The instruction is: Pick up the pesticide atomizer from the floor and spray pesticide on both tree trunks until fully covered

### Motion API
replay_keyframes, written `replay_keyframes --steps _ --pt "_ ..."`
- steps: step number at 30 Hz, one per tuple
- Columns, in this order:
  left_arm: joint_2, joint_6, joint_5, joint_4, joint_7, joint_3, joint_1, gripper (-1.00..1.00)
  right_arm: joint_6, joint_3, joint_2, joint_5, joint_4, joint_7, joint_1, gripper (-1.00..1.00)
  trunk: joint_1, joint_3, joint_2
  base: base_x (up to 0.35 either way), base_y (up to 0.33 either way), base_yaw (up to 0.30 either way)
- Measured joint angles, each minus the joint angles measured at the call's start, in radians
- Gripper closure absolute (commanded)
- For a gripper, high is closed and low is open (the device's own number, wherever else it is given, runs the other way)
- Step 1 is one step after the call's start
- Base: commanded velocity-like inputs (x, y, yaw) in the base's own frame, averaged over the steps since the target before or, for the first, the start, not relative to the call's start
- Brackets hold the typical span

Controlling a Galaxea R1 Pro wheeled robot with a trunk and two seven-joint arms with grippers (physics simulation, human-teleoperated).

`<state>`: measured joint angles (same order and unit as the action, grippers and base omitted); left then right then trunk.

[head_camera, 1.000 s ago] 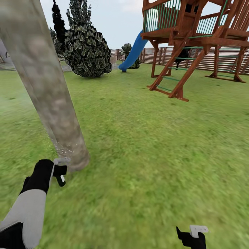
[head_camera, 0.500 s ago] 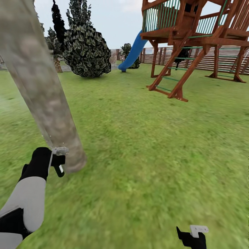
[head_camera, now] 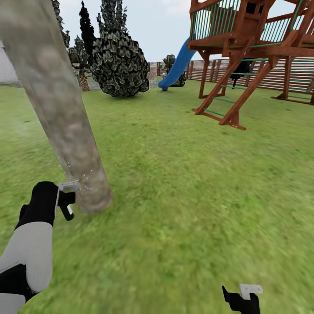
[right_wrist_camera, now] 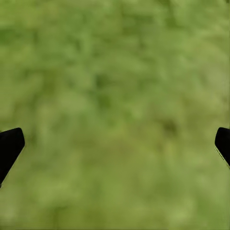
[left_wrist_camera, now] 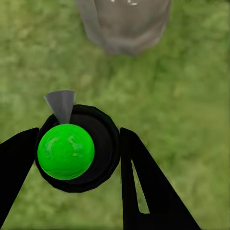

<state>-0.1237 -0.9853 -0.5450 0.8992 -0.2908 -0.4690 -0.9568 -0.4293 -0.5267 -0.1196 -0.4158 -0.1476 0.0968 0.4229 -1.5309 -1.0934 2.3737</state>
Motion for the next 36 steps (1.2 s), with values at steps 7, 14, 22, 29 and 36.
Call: replay_keyframes --steps 7,14,22,29,36 --pt "0.000 0.000 0.002 0.000 0.032 0.000 -0.001 1.00 0.000 0.000 0.000 0.000 0.000 -0.001 0.000 -1.00 0.000 0.000 0.000 0.214 -0.186 0.011" --pt "0.003 0.000 0.005 -0.004 0.043 0.000 0.004 1.00 0.000 0.000 0.000 0.000 0.000 0.000 0.000 -1.00 0.000 0.000 0.000 0.062 -0.260 0.000" --pt "0.001 -0.002 0.008 -0.018 0.041 0.000 0.012 1.00 0.000 0.000 0.000 0.000 0.000 0.000 0.000 -1.00 0.000 0.000 0.000 0.000 -0.274 0.141" --pt "0.009 -0.001 0.009 -0.018 0.042 0.003 0.013 1.00 0.000 0.000 0.001 0.000 0.000 0.000 0.000 -1.00 0.000 0.000 0.000 0.140 -0.259 0.191" --pt "0.013 -0.001 0.008 -0.020 0.042 0.003 0.014 1.00 0.000 0.000 0.001 0.000 0.000 0.000 0.000 -1.00 0.000 0.000 0.000 0.155 -0.249 0.003"
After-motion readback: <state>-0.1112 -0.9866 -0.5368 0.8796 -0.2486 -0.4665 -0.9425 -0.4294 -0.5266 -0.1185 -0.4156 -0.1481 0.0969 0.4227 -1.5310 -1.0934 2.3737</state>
